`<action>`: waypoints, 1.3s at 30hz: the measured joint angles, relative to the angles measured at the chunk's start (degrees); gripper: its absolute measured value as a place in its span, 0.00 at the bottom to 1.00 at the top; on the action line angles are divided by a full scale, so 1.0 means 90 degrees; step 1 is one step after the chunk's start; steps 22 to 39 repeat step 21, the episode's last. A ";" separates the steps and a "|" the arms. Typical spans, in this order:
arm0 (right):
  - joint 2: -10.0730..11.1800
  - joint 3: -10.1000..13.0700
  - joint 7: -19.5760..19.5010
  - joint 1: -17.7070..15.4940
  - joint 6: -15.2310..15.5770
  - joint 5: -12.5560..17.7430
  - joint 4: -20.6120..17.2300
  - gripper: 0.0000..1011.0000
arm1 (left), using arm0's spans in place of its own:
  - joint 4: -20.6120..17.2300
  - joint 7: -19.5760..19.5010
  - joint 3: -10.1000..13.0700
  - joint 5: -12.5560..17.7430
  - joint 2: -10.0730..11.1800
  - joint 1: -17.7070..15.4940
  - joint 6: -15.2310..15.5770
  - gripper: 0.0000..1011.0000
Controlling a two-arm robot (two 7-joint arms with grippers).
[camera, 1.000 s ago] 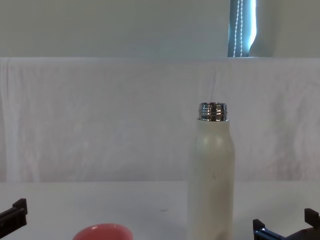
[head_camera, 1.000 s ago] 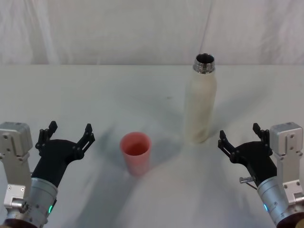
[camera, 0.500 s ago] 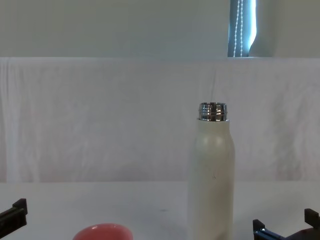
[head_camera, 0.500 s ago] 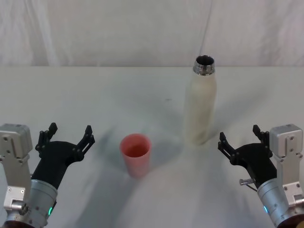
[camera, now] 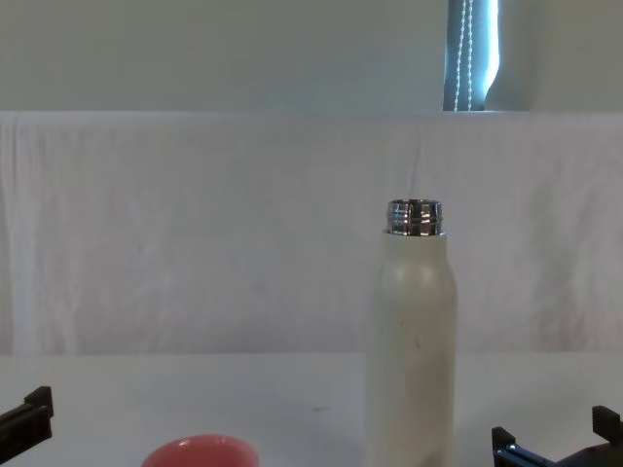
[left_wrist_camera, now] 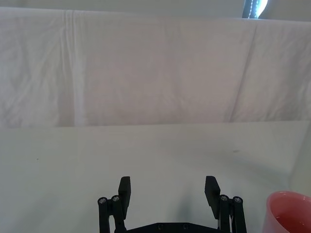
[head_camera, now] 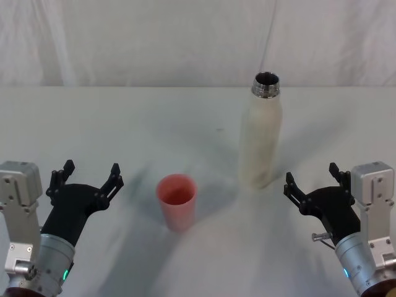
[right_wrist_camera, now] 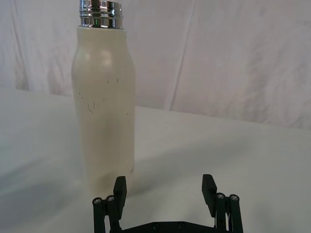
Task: Grasp the thermos with one hand and pour water into the cup lid.
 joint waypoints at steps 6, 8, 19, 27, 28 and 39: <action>0.0000 0.0000 0.0000 0.0000 0.0000 0.0000 0.0000 0.99 | 0.0000 0.0000 0.0000 0.0000 0.0000 0.0000 0.0000 0.99; 0.0000 0.0000 0.0000 0.0000 0.0000 0.0000 0.0000 0.99 | 0.0000 0.0000 0.0000 0.0000 0.0000 0.0000 0.0000 0.99; 0.0000 0.0000 0.0000 0.0000 0.0000 0.0000 0.0000 0.99 | 0.0000 0.0000 0.0000 0.0000 0.0000 0.0000 0.0000 0.99; 0.0000 0.0000 0.0000 0.0000 0.0000 0.0000 0.0000 0.99 | 0.0000 0.0000 0.0000 0.0000 0.0000 0.0000 0.0000 0.99; 0.0000 0.0000 0.0000 0.0000 0.0000 0.0000 0.0000 0.99 | 0.0000 0.0000 0.0000 0.0000 0.0000 0.0000 0.0000 0.99; 0.0000 0.0000 0.0000 0.0000 0.0000 0.0000 0.0000 0.99 | 0.0000 0.0000 0.0000 0.0000 0.0000 0.0000 0.0000 0.99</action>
